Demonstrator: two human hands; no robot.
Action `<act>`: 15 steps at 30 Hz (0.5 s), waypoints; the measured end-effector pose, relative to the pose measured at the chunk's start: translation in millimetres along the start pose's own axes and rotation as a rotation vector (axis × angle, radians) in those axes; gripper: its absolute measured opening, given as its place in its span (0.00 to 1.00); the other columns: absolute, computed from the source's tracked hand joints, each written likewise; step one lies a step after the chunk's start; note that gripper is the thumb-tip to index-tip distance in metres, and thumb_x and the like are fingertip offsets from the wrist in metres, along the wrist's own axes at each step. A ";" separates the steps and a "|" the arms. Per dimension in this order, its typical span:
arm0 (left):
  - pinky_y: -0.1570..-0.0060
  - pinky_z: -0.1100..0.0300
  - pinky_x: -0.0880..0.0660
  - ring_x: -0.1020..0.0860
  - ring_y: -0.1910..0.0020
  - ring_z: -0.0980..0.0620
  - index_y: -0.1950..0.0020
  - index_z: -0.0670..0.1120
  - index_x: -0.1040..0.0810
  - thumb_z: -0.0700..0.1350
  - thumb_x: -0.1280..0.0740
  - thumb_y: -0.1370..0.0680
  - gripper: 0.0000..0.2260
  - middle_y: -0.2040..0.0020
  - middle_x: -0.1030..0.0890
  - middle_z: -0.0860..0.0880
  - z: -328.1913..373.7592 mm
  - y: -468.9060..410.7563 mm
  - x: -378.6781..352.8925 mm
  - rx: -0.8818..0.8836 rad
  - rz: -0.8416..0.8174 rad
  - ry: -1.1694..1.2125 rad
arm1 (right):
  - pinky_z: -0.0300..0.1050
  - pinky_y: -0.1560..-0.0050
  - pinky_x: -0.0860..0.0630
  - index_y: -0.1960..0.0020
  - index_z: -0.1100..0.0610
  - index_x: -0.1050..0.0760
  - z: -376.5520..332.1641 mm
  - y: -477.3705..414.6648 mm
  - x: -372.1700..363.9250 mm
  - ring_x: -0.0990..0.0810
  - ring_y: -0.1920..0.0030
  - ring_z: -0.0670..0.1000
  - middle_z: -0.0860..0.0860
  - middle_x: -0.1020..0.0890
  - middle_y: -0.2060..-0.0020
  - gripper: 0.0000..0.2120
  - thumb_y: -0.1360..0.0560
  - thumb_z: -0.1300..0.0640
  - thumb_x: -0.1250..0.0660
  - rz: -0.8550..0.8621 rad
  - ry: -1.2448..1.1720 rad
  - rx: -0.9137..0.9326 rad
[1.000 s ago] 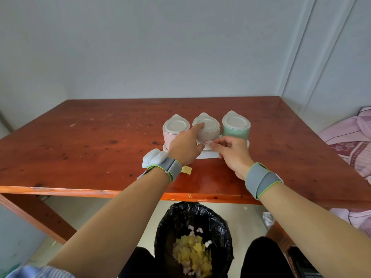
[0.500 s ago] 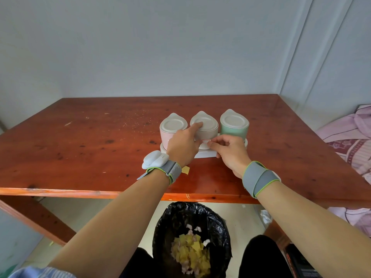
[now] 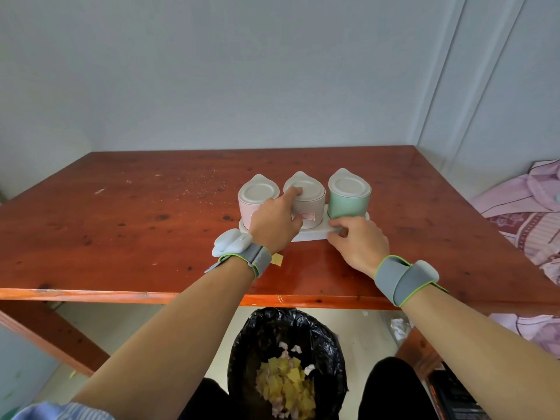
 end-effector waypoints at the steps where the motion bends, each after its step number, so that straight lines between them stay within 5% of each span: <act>1: 0.59 0.46 0.21 0.22 0.59 0.40 0.33 0.51 0.32 0.46 0.34 0.27 0.22 0.59 0.19 0.43 0.6 0.0 -0.4 0.002 0.000 -0.003 | 0.50 0.47 0.27 0.38 0.44 0.22 -0.3 0.9 -0.1 0.22 0.44 0.59 0.49 0.17 0.48 0.17 0.26 0.47 0.35 -0.002 0.003 0.010; 15: 0.64 0.50 0.24 0.21 0.60 0.39 0.39 0.48 0.33 0.57 0.32 0.29 0.24 0.58 0.19 0.43 16.2 -0.8 -6.5 0.077 0.099 -0.132 | 0.49 0.47 0.26 0.36 0.45 0.23 -0.6 5.0 1.6 0.22 0.43 0.58 0.49 0.16 0.49 0.18 0.25 0.50 0.36 -0.018 0.027 0.070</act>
Point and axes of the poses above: each hand's wrist, its own y-axis away from the middle knuckle, its own x-axis out of the back of the hand, z = x × y, the point moved 4 cm from there along -y, towards the middle knuckle
